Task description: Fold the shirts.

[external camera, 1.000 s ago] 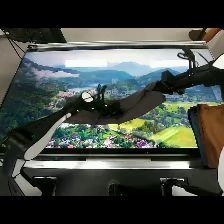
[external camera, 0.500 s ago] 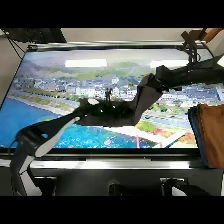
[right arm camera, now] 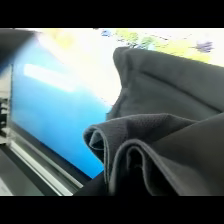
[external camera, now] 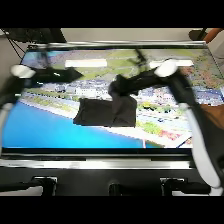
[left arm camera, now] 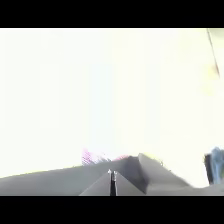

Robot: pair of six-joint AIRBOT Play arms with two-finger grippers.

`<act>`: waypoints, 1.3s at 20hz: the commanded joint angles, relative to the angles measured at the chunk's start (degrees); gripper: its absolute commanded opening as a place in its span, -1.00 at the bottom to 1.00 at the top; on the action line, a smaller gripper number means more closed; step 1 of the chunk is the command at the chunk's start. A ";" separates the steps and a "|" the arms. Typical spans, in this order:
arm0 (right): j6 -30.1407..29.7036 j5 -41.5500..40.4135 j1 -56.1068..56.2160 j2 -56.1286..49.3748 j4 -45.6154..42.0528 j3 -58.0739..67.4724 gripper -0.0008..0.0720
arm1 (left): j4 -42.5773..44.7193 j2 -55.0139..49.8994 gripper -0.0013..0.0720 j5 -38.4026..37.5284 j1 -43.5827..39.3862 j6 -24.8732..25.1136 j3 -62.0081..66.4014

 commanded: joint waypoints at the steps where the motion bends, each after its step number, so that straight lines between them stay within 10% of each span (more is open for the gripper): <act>1: -0.37 -11.74 9.07 -9.81 8.39 0.07 -0.86 | 4.94 10.40 -0.89 -3.74 8.76 -1.09 0.02; 5: -0.68 -16.98 12.90 -18.12 16.09 0.07 -0.78 | 4.96 17.16 -0.89 -5.31 9.97 -1.09 -0.13; 7: -0.76 -17.22 13.14 -20.26 19.85 0.07 0.70 | 4.94 18.53 -0.89 -5.27 9.57 -1.09 -0.13; 8: -1.27 -16.83 12.66 -20.31 19.98 0.07 0.88 | 4.98 18.69 -0.89 -5.27 9.49 -1.09 -0.13; 13: -2.12 -6.93 2.93 -13.77 9.38 0.07 0.85 | 6.62 18.47 -0.89 -5.27 9.53 -1.07 -0.13; 18: 4.44 16.74 -10.38 -8.07 -21.59 -0.48 0.84 | 8.13 18.47 -0.89 -5.27 9.53 -1.07 -0.13; 26: 2.91 0.79 -10.03 -14.67 -1.18 -12.41 0.62 | 7.91 18.47 -0.89 -5.33 9.42 -2.14 -0.13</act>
